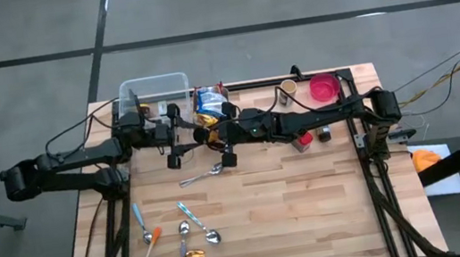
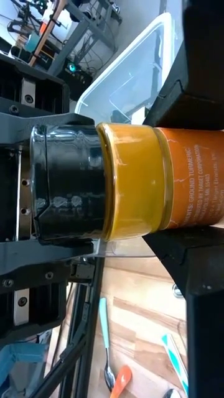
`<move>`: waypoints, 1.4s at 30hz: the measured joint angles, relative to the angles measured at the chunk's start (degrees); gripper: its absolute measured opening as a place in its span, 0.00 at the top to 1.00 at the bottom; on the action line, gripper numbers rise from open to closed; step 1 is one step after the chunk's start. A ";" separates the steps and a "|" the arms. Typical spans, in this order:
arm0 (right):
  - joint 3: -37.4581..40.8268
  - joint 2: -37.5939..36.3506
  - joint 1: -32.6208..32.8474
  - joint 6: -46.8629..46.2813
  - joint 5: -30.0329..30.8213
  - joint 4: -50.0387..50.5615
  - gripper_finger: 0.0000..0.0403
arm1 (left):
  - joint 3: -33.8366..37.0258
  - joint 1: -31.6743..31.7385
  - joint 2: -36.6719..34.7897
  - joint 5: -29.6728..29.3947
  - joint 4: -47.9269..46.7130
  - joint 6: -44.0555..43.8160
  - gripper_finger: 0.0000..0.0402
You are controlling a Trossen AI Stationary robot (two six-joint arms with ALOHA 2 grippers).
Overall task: Pick & Place Food Item
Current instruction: Put the orange seasoning bottle into the white bin
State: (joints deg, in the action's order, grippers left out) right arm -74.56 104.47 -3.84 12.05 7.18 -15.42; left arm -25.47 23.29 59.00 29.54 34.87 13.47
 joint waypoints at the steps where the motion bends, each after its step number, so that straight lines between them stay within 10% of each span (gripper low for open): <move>1: 0.00 0.00 0.00 0.00 -0.03 0.00 0.57 | 0.00 0.00 0.00 0.00 0.00 0.00 0.45; 42: 0.00 0.00 0.07 -0.11 -0.15 0.22 0.57 | 0.00 0.02 0.02 -0.01 -0.37 0.22 0.56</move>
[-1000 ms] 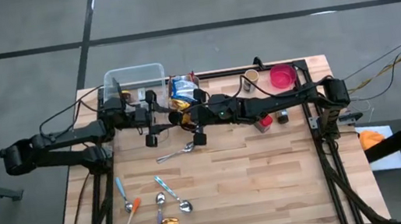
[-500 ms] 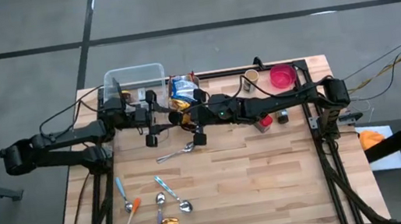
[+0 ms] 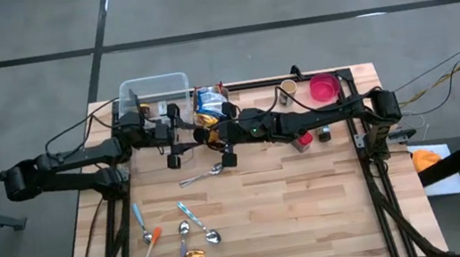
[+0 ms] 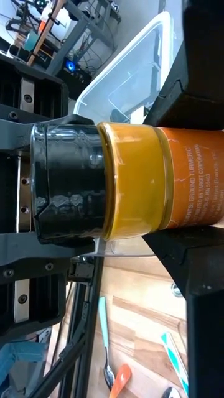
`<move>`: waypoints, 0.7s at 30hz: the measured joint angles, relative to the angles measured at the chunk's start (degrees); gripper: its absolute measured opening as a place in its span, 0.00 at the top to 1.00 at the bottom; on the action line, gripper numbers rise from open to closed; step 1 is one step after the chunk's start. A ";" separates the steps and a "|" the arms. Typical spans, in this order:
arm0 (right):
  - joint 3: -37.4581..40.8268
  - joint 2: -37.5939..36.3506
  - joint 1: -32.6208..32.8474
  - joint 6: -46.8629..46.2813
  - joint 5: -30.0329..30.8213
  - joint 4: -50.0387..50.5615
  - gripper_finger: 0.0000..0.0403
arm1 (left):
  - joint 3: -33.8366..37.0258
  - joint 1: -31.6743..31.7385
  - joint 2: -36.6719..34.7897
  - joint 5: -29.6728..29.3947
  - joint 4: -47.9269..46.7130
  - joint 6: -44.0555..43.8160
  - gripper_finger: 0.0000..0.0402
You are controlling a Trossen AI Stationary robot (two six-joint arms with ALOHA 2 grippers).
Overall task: Pick & Place Food Item
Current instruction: Put the orange seasoning bottle into the white bin
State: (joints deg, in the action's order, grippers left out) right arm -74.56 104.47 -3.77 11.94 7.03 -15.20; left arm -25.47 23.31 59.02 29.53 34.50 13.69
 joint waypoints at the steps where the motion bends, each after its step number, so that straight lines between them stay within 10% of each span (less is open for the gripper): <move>1: 0.00 0.00 0.00 0.00 0.00 0.00 0.57 | 0.00 0.00 0.00 -0.01 0.00 0.00 0.56; 11: 0.00 0.00 0.00 0.06 0.29 0.00 0.56 | 0.00 0.00 0.00 -0.02 -0.04 -0.02 0.52; 21: -0.09 0.00 0.09 0.39 0.39 -0.74 0.29 | 0.15 0.00 0.09 -1.13 -0.74 -0.42 0.56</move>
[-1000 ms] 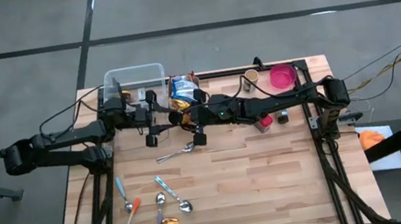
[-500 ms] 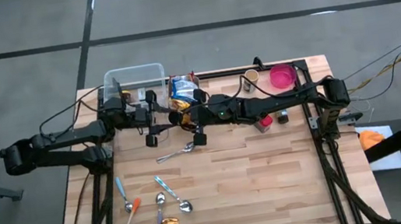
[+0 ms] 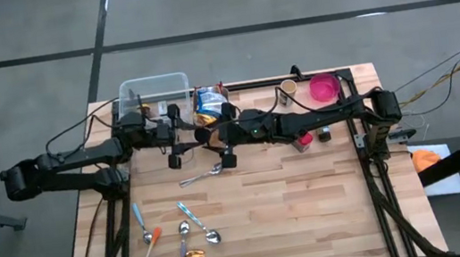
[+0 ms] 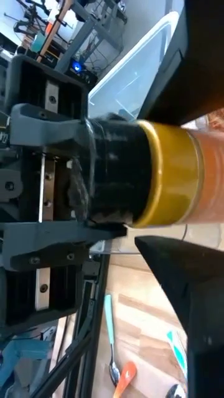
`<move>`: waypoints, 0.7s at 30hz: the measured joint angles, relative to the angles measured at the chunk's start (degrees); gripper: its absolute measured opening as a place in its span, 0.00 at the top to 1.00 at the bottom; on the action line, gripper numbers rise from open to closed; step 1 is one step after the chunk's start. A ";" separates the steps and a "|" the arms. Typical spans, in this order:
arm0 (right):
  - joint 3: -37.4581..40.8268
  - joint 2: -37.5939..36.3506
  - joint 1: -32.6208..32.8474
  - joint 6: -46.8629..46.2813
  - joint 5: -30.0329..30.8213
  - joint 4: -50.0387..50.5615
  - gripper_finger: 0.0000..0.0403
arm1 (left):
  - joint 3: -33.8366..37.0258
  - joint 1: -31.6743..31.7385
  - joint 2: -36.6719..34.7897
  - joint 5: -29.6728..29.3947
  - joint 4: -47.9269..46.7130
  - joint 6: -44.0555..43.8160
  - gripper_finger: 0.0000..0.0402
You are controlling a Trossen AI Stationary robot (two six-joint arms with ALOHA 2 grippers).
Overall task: Pick & Place Food Item
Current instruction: Put the orange seasoning bottle into the white bin
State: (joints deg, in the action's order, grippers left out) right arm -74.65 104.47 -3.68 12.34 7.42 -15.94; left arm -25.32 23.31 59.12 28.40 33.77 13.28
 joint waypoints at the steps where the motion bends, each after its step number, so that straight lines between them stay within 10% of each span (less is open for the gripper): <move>1: 0.00 0.00 -0.02 -0.02 0.00 0.17 0.26 | -0.02 -0.01 -0.03 -0.38 0.06 0.02 0.56; 21: 0.02 0.00 -0.07 -0.33 0.16 0.59 0.10 | -0.07 0.00 -0.03 -1.87 -0.82 0.41 0.52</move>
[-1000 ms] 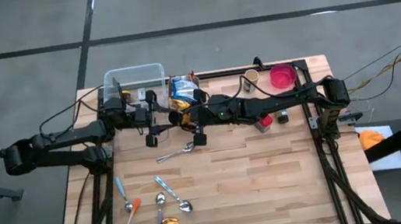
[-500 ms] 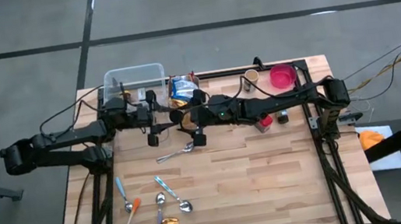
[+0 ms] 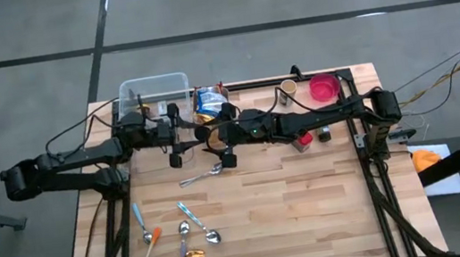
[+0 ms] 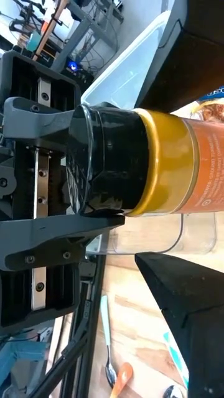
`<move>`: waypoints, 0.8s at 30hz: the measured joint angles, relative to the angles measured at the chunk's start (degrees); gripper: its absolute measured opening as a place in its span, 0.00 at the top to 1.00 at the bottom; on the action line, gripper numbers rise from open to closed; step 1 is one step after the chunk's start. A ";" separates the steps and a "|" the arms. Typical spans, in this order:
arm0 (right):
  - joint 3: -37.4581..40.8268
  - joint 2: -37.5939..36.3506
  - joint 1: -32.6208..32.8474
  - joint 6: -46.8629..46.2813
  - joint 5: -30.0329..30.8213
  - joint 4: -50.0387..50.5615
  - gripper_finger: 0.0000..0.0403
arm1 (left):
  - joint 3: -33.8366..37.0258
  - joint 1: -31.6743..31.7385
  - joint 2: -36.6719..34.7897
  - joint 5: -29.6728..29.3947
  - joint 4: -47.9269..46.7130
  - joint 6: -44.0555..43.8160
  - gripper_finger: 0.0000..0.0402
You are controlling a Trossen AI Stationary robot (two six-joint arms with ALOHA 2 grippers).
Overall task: Pick & Place Food Item
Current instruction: Put the orange seasoning bottle into the white bin
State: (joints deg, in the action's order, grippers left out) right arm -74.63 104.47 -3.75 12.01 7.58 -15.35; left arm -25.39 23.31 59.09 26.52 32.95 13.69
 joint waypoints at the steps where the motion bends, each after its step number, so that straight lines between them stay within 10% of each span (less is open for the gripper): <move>1: 0.00 0.00 -0.02 0.00 0.06 0.00 0.10 | 0.00 0.00 0.00 0.00 0.00 0.00 0.52; 24: 0.07 -2.28 0.02 -2.87 9.75 9.42 0.10 | -0.09 0.02 -0.24 -12.09 0.04 1.94 0.56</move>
State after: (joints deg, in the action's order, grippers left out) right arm -74.56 102.19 -3.73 9.14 17.32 -5.93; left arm -25.47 23.33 58.85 14.43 32.99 15.63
